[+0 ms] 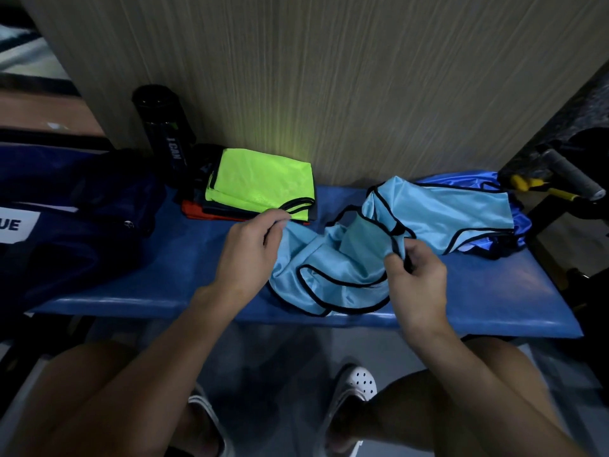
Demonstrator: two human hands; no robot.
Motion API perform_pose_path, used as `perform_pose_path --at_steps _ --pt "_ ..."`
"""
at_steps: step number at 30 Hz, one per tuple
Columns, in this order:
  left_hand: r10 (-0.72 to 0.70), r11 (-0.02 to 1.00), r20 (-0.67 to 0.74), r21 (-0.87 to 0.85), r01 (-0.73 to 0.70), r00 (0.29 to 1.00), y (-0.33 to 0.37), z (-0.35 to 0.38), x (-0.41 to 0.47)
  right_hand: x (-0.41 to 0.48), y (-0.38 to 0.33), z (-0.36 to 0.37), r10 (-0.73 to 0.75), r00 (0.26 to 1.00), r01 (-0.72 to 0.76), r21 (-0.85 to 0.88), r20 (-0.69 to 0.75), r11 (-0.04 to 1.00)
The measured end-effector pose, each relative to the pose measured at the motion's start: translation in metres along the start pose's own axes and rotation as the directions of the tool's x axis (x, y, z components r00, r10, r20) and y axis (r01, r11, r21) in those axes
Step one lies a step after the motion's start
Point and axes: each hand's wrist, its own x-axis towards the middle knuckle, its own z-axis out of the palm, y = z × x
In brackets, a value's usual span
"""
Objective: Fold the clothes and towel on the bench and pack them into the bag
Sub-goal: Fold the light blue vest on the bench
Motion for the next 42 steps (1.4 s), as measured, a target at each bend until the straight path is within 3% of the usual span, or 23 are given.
perform_pose_path --at_steps 3,9,11,14,18,21,23,30,36,42 --pt "0.087 0.996 -0.079 -0.029 -0.089 0.993 0.005 -0.01 0.001 0.0 -0.012 -0.001 -0.022 0.997 0.031 0.12 -0.079 0.992" --pt "-0.075 0.975 0.101 -0.202 0.095 0.992 0.004 -0.006 -0.005 -0.005 -0.028 0.007 0.026 0.999 -0.031 0.199 0.025 0.979" --pt "-0.139 0.935 0.081 -0.317 0.158 0.987 0.01 -0.009 -0.005 -0.008 -0.031 0.009 -0.006 0.996 -0.012 0.201 0.089 0.979" --pt "-0.123 0.887 0.003 -0.448 0.111 0.992 0.014 -0.015 -0.005 -0.006 -0.033 0.014 -0.042 0.993 0.021 0.179 0.112 0.984" --pt "-0.111 0.841 0.138 -0.514 0.167 0.984 0.02 -0.019 -0.009 -0.004 -0.035 0.031 0.055 0.959 -0.103 0.161 0.279 0.982" --pt "-0.089 0.857 0.262 -0.472 0.208 0.961 0.021 -0.018 -0.013 -0.002 -0.038 0.043 0.104 0.895 -0.238 0.268 0.433 0.933" --pt "-0.088 0.867 0.291 -0.449 0.217 0.953 0.021 -0.017 -0.014 0.0 -0.039 0.047 0.09 0.87 -0.247 0.271 0.484 0.93" --pt "-0.129 0.882 0.11 -0.442 0.165 0.986 0.017 -0.018 -0.011 0.004 -0.038 0.061 0.034 0.846 -0.135 0.152 0.532 0.979" --pt "-0.101 0.92 0.111 -0.369 0.135 0.989 0.015 -0.019 -0.013 0.006 -0.041 0.07 0.016 0.83 -0.109 0.133 0.558 0.985" --pt "-0.34 0.871 -0.074 -0.401 0.284 0.937 0.01 -0.033 -0.006 0.002 -0.037 0.078 -0.099 0.809 -0.031 0.21 0.579 0.977"
